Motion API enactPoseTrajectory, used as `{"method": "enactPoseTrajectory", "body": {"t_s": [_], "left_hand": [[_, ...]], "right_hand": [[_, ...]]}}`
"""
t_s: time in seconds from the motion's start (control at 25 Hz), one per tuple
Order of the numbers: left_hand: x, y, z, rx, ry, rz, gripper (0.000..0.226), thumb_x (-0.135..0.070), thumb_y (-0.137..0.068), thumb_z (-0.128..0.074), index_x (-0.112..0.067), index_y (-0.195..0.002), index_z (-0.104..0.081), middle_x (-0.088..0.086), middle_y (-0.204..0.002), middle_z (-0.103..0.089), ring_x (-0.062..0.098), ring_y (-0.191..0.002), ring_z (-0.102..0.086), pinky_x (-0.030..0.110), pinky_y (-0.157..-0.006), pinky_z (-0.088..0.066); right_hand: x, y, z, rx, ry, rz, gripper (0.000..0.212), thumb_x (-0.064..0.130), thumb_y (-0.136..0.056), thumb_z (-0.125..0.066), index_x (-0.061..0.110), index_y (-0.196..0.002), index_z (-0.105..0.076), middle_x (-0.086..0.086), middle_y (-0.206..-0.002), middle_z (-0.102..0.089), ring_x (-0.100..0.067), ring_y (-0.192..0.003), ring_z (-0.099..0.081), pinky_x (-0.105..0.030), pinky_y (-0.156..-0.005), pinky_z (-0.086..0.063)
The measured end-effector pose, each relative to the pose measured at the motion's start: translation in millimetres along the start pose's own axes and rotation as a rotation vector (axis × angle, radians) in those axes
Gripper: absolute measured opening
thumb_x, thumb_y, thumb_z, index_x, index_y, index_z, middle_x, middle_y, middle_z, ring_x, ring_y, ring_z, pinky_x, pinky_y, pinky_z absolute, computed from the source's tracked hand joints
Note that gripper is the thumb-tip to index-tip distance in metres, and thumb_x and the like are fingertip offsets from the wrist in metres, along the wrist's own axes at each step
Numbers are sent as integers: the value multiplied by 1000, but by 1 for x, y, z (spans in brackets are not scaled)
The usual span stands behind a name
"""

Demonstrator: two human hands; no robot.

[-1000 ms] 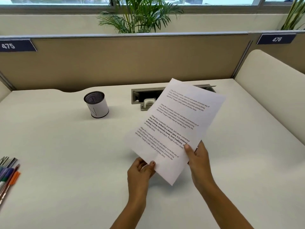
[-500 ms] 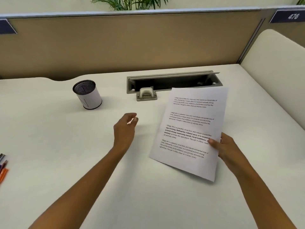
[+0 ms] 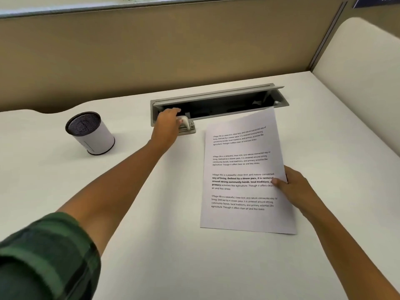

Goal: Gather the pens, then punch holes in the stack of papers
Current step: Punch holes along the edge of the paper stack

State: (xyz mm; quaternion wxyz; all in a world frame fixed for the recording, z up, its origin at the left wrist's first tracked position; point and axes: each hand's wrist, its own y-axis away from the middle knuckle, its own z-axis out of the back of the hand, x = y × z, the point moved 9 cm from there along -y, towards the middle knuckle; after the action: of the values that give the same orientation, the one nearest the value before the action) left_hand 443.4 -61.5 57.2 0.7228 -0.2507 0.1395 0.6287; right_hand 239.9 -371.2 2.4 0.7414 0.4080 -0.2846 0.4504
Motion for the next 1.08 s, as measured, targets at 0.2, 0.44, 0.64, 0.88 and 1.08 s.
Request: {"method": "enactPoseTrajectory", "body": {"t_s": [0.2,0.44,0.64,0.88,1.08], "left_hand": [[7,-25,-13,120,-160,100,30,-13,-92,-59,-3,-120,-61,21,-121,-59,35,-110,-56,40,-96,-46],[36,-8,-15,256,141,417,33,-15,-87,-67,0,-116,-65,19,-119,-64,32,-112,-59,39,-98,-49],[51,61,-4,323,766,760,30,2,-86,-63,7,-115,-59,19,-106,-62,21,-79,-62,33,-75,-57],[75,193,20,290,1032,946,8,1,-84,-64,1,-92,-65,11,-87,-67,17,-76,-67,22,-54,-59],[84,273,30,168,1046,1005,4,1,-82,-66,0,-85,-68,7,-67,-72,12,-57,-70,19,-49,-55]], "right_hand": [[-6,-5,2,-27,2,-7,28,9,-95,-53,18,-121,-60,-1,-106,-66,-26,-100,-63,-35,-85,-47],[-9,-4,2,-26,-37,6,25,9,-94,-54,21,-115,-61,-3,-109,-68,-28,-100,-64,-41,-89,-51],[-16,4,0,19,-170,-33,27,4,-93,-56,14,-117,-61,-10,-115,-69,-32,-105,-64,-52,-99,-48],[-24,29,-13,95,-253,-66,28,1,-93,-55,8,-120,-61,-12,-115,-69,-33,-106,-65,-48,-99,-49],[-26,54,-33,200,-270,-87,26,1,-91,-58,5,-117,-62,-14,-113,-70,-33,-103,-67,-44,-93,-51]]}}
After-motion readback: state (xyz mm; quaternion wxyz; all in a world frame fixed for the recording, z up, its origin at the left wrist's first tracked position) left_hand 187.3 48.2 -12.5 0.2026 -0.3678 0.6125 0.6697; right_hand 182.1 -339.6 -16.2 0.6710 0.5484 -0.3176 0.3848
